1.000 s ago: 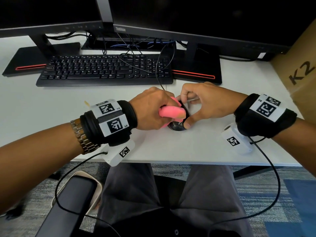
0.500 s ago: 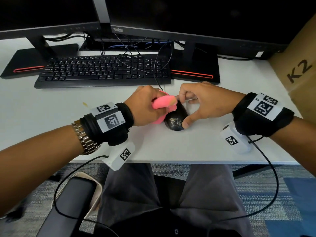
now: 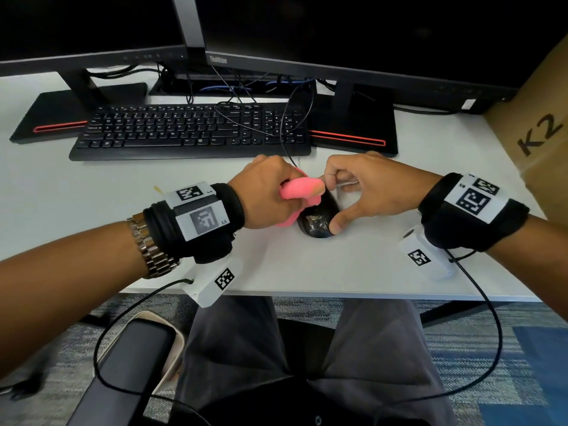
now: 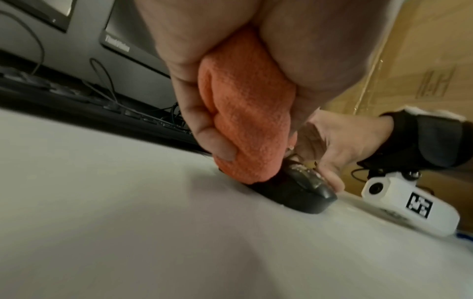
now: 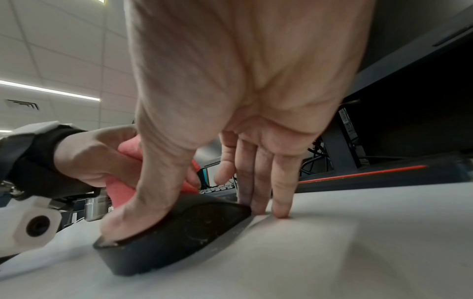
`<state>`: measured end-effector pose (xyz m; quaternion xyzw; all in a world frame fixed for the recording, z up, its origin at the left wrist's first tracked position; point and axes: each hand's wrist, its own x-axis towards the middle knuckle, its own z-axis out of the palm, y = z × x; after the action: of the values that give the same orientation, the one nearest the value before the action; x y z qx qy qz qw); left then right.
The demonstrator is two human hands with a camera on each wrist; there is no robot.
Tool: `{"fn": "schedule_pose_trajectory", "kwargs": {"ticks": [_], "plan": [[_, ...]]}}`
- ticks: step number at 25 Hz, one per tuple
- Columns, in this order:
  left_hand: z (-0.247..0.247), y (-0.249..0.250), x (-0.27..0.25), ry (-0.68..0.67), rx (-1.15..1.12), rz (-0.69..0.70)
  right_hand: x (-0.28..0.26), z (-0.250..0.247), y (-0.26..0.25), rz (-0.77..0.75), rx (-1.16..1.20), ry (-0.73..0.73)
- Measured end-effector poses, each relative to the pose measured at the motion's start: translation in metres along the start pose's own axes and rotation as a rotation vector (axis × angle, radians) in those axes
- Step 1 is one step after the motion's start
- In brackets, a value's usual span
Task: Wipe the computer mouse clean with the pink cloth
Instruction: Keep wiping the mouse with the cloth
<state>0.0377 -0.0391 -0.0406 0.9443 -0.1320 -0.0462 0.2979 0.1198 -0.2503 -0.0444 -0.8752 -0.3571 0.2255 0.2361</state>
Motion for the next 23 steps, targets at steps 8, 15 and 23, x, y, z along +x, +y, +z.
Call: {"fn": "schedule_pose_trajectory", "kwargs": {"ticks": [8, 15, 23], "plan": [[0.0, -0.003, -0.002, 0.058, 0.096, 0.016, -0.001, 0.003, -0.005, 0.027, -0.045, 0.02], [-0.005, -0.008, -0.005, 0.011, 0.132, 0.005, 0.002, 0.008, -0.014, 0.018, -0.073, 0.034], [-0.012, -0.01, -0.017, 0.036, 0.039, -0.018, 0.001, 0.004, -0.016, -0.055, -0.153, 0.025]]}}
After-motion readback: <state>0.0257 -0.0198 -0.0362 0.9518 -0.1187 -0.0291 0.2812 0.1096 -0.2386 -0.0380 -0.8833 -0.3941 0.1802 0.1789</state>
